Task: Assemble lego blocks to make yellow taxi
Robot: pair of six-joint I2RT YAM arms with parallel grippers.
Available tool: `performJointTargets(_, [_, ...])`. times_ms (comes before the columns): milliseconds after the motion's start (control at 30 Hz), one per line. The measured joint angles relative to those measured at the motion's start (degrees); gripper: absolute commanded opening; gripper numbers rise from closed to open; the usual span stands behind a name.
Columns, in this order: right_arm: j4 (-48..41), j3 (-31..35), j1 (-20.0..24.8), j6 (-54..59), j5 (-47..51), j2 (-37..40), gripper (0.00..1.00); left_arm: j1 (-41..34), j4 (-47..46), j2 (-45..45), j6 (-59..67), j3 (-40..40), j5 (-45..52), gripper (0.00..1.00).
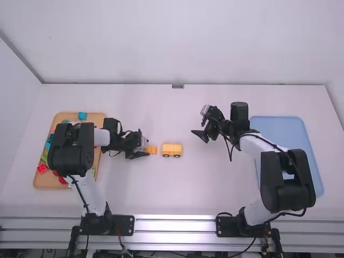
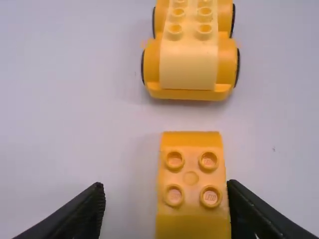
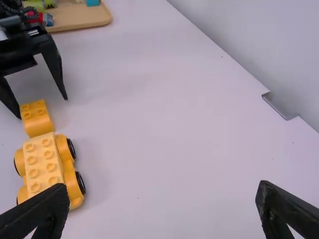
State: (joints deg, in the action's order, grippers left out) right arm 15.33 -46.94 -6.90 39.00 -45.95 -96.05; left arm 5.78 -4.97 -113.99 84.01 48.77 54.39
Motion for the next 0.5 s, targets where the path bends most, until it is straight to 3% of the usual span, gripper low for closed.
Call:
performJointTargets(267, [0.0, 0.0, 0.0, 0.1, 0.0, 0.0, 0.98, -0.1, 1.1, 0.0, -2.2, -2.0, 0.3, 0.56])
performJointTargets(500, [-0.1, 0.0, 0.0, 0.2, 0.0, 0.0, 0.98, -0.5, 1.2, 0.0, -2.2, -1.9, 0.4, 0.44])
